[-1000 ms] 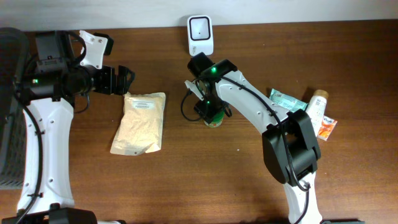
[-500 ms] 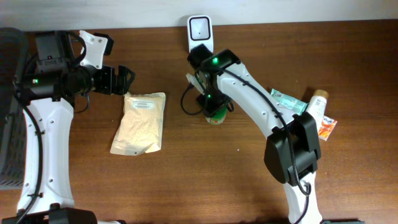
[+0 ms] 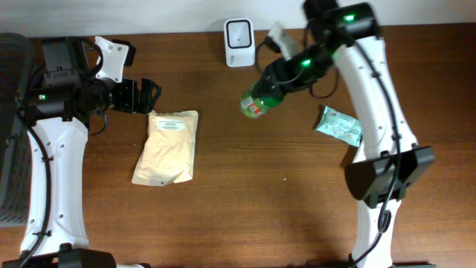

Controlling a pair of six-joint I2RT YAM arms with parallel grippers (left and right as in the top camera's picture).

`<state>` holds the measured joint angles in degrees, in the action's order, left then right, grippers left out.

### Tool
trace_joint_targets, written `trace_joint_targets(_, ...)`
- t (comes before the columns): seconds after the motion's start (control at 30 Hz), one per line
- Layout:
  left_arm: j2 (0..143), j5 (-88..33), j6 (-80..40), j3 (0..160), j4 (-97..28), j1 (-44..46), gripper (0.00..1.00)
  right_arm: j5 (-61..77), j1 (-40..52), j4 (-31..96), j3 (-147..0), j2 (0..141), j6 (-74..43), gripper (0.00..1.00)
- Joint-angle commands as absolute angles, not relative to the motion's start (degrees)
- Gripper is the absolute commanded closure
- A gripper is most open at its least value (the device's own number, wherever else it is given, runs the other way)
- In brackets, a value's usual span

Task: Scan the item barcode
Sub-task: 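Lift the jar and carry it toward the scanner with the right gripper, then hold the jar in front of the scanner window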

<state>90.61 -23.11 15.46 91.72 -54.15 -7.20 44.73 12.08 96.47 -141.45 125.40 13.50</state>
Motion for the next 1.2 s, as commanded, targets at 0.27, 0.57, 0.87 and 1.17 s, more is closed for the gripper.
trace_joint_targets(0.27, 90.9, -23.1, 16.4, 92.0, -54.1, -7.6, 0.01, 75.5, 4.1, 97.1, -142.8, 123.3, 14.8, 0.69)
trace_joint_targets(0.57, 90.9, -23.1, 16.4, 92.0, -54.1, -7.6, 0.01, 81.1, 4.1, 97.1, -142.8, 123.3, 8.6, 0.68)
trace_joint_targets(0.87, 91.0, -23.1, 16.4, 92.0, -54.1, -7.6, 0.01, 72.6, 4.1, 94.8, -142.8, 123.3, 2.3, 0.67)
trace_joint_targets(1.17, 91.0, -23.1, 16.4, 92.0, -54.1, -7.6, 0.01, 39.5, 10.0, 80.9, -142.8, 123.3, -3.5, 0.67)
